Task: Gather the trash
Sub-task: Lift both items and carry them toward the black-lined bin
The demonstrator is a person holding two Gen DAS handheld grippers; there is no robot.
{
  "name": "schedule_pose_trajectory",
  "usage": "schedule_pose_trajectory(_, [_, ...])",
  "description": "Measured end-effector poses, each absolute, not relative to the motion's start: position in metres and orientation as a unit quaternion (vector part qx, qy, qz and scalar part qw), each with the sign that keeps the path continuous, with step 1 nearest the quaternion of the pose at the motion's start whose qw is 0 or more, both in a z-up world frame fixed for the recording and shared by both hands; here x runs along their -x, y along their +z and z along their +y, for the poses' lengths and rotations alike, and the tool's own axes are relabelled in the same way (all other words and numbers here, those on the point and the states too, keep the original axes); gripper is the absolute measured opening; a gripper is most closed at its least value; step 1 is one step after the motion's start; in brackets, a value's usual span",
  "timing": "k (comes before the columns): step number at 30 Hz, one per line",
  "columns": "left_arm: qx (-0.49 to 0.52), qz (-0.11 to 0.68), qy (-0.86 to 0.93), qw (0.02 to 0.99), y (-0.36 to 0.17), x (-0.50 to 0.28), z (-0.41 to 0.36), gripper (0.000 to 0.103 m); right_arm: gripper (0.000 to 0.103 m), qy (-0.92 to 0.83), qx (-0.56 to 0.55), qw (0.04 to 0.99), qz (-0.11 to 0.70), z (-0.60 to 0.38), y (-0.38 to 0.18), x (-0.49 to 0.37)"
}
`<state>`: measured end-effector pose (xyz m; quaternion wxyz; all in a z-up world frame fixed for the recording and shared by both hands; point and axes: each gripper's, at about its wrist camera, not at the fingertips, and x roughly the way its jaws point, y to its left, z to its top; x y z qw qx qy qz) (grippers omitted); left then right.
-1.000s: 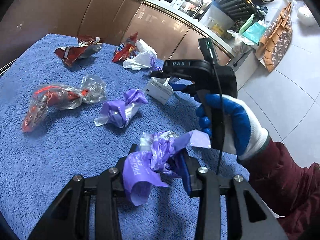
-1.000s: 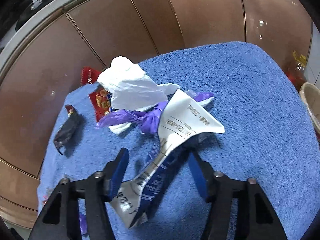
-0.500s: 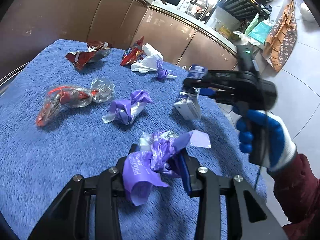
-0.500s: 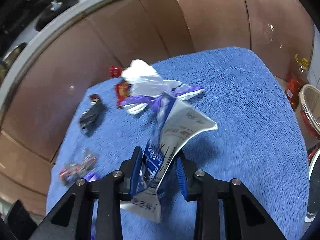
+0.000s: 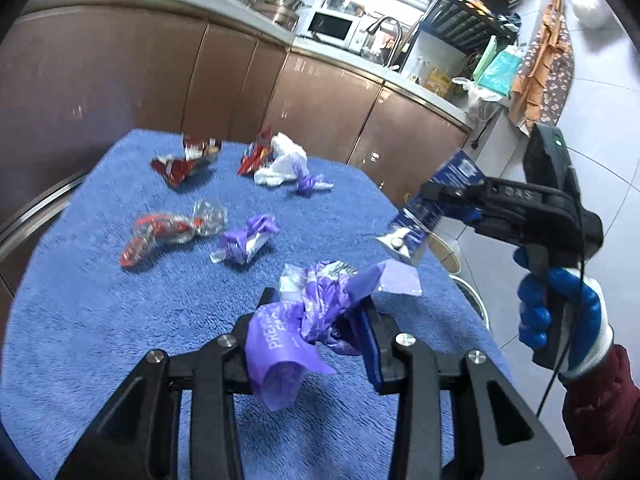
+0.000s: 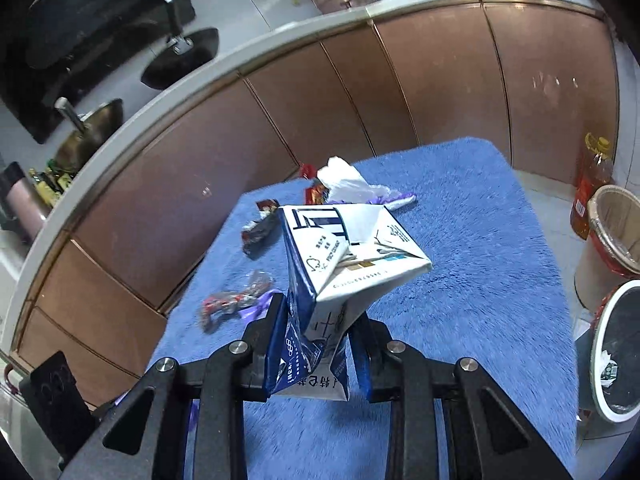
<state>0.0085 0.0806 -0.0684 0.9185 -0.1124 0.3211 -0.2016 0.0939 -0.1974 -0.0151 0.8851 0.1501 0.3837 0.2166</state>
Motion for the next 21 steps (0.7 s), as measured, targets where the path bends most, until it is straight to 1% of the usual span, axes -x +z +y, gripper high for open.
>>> schedule_pose_trajectory(4, [0.092,0.304,-0.201,0.927,-0.047,0.005,0.070,0.036,0.028,0.214,-0.159,0.896,0.355,-0.216,0.002,-0.066])
schedule_pose_trajectory(10, [0.063,0.293,-0.226,0.927,-0.022,0.006,0.033,0.036,0.028,0.167,-0.184,0.917,0.311,-0.274,0.022,-0.031])
schedule_pose_trajectory(16, [0.024,0.297,-0.277,0.914,-0.006,-0.017,-0.038,0.036,0.028,0.076,-0.183,0.938,0.284,-0.341,0.023,-0.014])
schedule_pose_trajectory(21, [-0.014,0.310,-0.328,0.892,-0.003,-0.048,-0.116,0.036,0.028,0.007,-0.185,0.943,0.277,-0.396,0.012,-0.009])
